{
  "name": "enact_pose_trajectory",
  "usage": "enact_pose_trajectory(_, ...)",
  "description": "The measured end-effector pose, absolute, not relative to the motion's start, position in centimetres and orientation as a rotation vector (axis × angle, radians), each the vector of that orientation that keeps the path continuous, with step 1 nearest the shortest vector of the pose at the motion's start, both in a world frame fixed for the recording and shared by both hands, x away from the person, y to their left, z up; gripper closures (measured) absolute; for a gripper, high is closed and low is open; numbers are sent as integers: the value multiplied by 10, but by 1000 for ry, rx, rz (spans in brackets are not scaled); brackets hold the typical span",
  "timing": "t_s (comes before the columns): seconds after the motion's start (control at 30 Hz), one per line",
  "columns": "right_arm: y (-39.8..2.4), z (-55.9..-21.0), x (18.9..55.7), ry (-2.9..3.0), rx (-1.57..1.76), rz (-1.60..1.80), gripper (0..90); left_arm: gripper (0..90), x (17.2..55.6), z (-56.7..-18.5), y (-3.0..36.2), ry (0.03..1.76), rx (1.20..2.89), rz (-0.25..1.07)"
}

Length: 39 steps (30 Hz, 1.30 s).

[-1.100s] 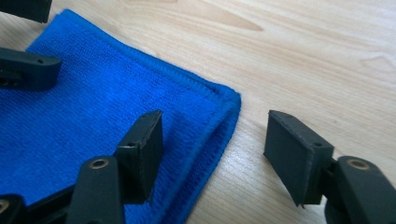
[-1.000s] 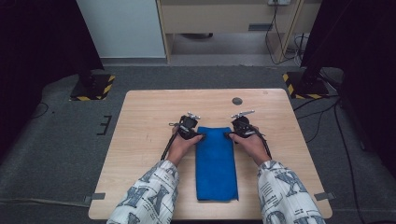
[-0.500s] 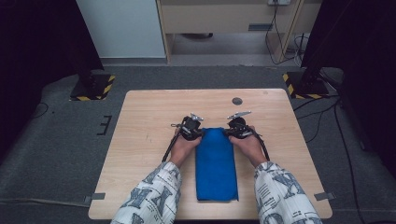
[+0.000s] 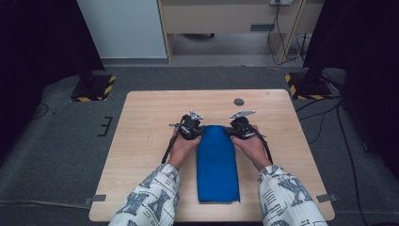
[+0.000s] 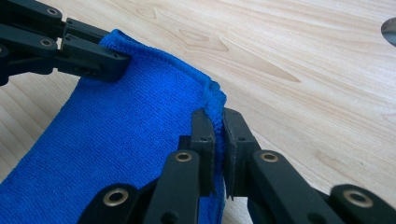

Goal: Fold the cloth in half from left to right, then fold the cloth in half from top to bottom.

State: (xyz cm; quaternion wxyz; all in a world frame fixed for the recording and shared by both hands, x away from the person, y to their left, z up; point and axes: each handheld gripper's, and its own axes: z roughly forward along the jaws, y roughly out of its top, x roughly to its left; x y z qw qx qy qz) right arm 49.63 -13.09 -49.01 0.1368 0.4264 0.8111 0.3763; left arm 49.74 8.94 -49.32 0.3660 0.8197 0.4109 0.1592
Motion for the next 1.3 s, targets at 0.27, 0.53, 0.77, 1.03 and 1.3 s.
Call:
enact_pose_trajectory(0.27, -132, -484, 495, 2334, 1230, 1116, 854, 855, 497, -489, 94, 1063, 2093, 403)
enact_pose_trajectory(0.53, -132, -479, 498, 2324, 1225, 1132, 858, 866, 502, -482, 96, 1065, 2074, 401)
enact_pose_trajectory(0.77, -133, -467, 503, 2308, 1213, 1153, 858, 866, 507, -470, 97, 1057, 2053, 419)
enact_pose_trajectory(1.03, -130, -462, 504, 2302, 1203, 1170, 858, 866, 506, -464, 101, 1062, 2037, 436)
enact_pose_trajectory(1.3, -127, -459, 501, 2297, 1187, 1182, 858, 867, 502, -458, 104, 1052, 2033, 450)
